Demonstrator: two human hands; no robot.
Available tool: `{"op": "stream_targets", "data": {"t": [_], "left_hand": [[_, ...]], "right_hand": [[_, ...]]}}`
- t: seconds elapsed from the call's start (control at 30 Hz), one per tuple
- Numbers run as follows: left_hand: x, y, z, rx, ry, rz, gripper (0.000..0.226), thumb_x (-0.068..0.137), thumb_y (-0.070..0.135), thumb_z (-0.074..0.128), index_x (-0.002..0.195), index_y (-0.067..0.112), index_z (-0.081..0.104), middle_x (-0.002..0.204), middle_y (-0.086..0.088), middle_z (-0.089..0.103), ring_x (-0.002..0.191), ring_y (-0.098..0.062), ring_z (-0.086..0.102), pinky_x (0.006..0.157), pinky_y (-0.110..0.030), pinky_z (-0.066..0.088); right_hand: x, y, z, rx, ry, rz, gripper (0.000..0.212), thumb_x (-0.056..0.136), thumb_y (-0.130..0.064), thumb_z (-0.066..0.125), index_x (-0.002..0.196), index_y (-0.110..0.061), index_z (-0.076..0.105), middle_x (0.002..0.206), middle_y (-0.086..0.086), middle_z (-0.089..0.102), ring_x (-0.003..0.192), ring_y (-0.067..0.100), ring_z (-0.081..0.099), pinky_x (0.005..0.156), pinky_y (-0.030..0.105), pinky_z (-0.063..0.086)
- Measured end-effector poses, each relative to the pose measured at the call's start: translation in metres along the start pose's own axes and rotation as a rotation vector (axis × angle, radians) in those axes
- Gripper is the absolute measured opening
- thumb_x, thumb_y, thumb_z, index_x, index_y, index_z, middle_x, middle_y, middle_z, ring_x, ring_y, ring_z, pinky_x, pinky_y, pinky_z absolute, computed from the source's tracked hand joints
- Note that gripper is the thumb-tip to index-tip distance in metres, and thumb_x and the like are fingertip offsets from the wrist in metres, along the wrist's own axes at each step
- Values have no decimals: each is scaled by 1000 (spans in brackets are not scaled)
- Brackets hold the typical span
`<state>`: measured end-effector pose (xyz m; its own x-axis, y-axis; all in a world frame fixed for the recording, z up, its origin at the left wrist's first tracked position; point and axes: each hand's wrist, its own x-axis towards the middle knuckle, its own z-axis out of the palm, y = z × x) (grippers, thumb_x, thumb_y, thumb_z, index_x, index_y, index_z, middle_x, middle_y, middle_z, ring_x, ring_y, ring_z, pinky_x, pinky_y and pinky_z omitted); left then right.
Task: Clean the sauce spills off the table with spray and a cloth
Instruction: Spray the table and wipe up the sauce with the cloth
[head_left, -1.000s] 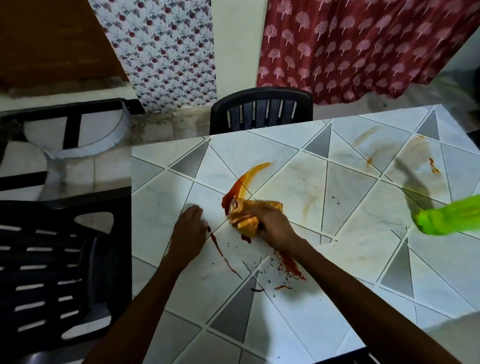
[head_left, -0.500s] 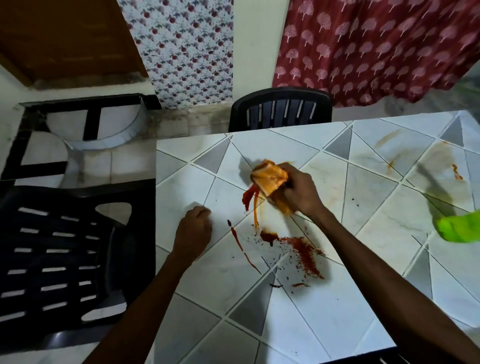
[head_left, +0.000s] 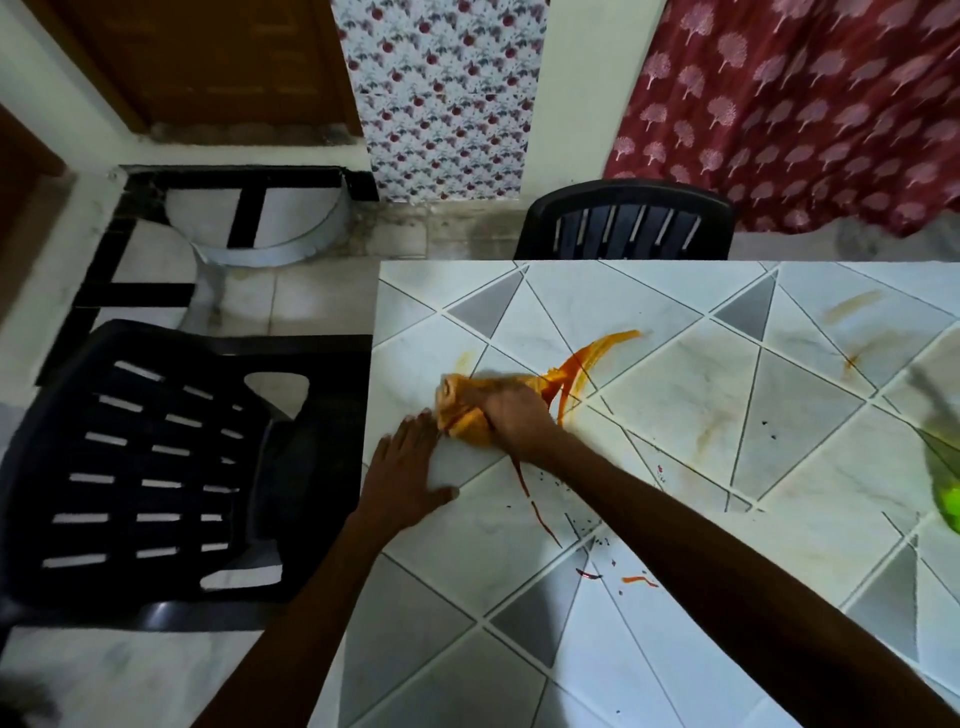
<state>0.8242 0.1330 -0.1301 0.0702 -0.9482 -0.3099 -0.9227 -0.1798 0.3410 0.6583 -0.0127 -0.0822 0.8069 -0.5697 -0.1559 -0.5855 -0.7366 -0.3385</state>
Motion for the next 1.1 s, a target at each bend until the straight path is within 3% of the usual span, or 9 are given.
{"op": "stream_targets", "data": {"t": [0.13, 0.23, 0.3, 0.37, 0.53, 0.7, 0.8, 0.97, 1.1], "left_hand": [[3, 4, -3, -34, -5, -17, 116, 64, 78, 39, 156, 11, 15, 164, -8, 8, 152, -29, 9, 118, -52, 14], [4, 9, -6, 3, -46, -34, 114, 75, 67, 62, 156, 10, 6, 165, -7, -2, 152, -27, -1, 120, -50, 10], [4, 10, -8, 27, -68, -47, 115, 77, 61, 69, 156, 10, 3, 165, -7, -6, 152, -26, -5, 122, -49, 9], [4, 14, -10, 40, -77, -63, 118, 74, 61, 72, 156, 9, 4, 165, -8, -5, 152, -27, -4, 122, -48, 10], [7, 23, -11, 42, -39, -80, 121, 66, 59, 80, 155, 10, 14, 164, -11, 4, 151, -31, 2, 120, -49, 15], [6, 29, -6, 13, 45, -99, 115, 64, 48, 86, 152, 9, 24, 162, -13, 15, 150, -33, 11, 117, -52, 19], [6, 33, -3, 23, 71, -119, 115, 60, 43, 89, 151, 8, 27, 160, -13, 21, 149, -33, 15, 116, -54, 23], [7, 32, 1, 28, 84, -133, 116, 57, 41, 91, 149, 7, 29, 158, -14, 26, 148, -33, 19, 114, -55, 26], [7, 37, 2, 24, 108, -168, 114, 55, 39, 93, 146, 8, 32, 156, -13, 28, 147, -32, 21, 114, -54, 29]], "right_hand": [[-53, 6, 15, 12, -22, -80, 44, 91, -48, 61, 132, -31, 63, 118, 3, 70, 112, 26, 63, 97, 41, 50], [-89, 8, 18, -28, -162, -47, 47, 91, -41, 64, 136, -31, 58, 125, 4, 67, 123, 29, 57, 104, 48, 45], [-109, 9, 14, 0, -162, -66, 43, 90, -39, 62, 133, -35, 60, 126, -2, 68, 122, 26, 58, 106, 44, 43], [-123, 11, 7, 55, -153, -54, 39, 89, -31, 65, 128, -35, 62, 121, -2, 70, 116, 24, 62, 104, 43, 47], [-133, 25, -41, 72, -16, 83, 58, 70, -1, 74, 122, -27, 68, 102, 10, 73, 91, 31, 70, 81, 35, 55], [-105, 45, -94, 191, 221, 171, 39, 85, -36, 54, 121, -26, 66, 107, 2, 74, 93, 24, 68, 76, 37, 57], [-65, 59, -103, 150, 265, 254, 32, 87, -23, 68, 118, -26, 61, 104, 2, 73, 94, 27, 68, 75, 40, 57], [-17, 64, -86, -8, 86, 355, 45, 92, -20, 64, 136, -22, 53, 120, 13, 69, 109, 37, 64, 85, 40, 50], [-47, 36, -49, 319, -3, 377, 26, 101, -20, 56, 123, -9, 63, 97, 10, 75, 88, 20, 71, 74, 26, 49]]}}
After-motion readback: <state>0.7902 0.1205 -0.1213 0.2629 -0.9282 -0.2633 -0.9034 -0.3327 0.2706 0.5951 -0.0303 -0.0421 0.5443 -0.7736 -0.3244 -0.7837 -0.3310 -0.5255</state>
